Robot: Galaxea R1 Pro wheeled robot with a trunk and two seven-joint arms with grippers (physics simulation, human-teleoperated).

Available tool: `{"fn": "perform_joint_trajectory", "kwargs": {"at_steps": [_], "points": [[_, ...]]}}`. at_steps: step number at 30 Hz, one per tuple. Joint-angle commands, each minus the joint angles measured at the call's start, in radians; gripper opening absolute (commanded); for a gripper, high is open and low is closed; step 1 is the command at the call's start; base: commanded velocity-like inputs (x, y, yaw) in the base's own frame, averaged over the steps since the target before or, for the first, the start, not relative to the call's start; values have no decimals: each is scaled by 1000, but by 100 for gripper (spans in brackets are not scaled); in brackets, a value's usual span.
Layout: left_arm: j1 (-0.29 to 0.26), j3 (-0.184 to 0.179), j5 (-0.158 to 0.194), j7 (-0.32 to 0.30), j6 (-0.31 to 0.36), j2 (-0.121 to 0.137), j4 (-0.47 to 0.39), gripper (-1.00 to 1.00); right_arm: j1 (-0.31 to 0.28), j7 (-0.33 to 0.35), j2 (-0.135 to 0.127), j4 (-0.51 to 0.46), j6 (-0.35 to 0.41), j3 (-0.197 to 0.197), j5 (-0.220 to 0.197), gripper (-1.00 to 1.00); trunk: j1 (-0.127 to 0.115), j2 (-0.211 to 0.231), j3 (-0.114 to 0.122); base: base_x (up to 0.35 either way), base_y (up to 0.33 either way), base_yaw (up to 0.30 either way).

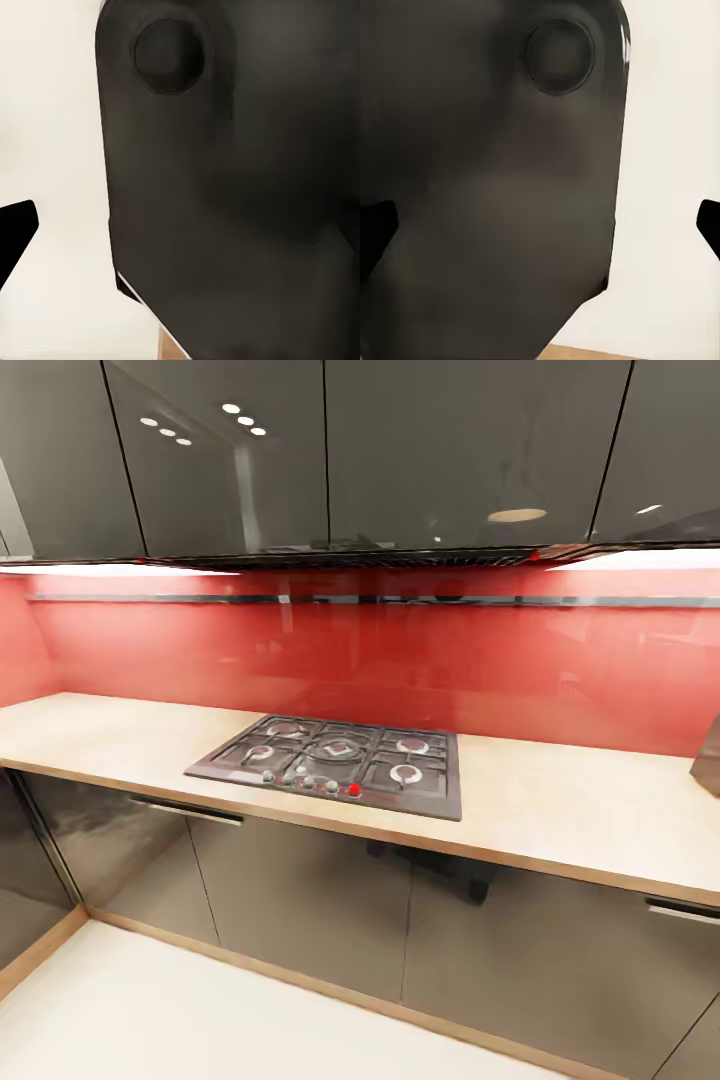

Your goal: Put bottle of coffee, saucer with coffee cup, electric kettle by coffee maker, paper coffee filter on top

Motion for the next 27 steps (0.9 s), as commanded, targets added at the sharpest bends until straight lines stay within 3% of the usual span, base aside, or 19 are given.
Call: {"fn": "perform_joint_trajectory", "kwargs": {"at_steps": [1, 19, 25, 26, 27], "points": [[3, 2, 0, 0, 2, -2, -6, 100, -2, -2, -1, 5, -3, -1, -3, 100, 0, 0, 0, 0, 0, 0], [3, 2, 0, 0, 2, -2, -9, 100, -2, -2, -1, 5, -3, -1, -2, 100, 0, 0, 0, 0, 0, 0], [10, 7, -4, 1, 0, -35, -43, 100, -36, 1, -35, -30, -37, -1, 5, 100, 0, 0, 0, 0, 0, 0], [10, 7, -3, 1, 2, -42, -350, 100, -46, 1, -40, -279, -116, -1, 5, 100, 0, 0, 0, 0, 0, 0], [10, 7, -3, 0, 5, -41, -392, 100, -46, 0, -41, -312, -118, -1, 5, 100, 0, 0, 0, 0, 0, 0]]}}
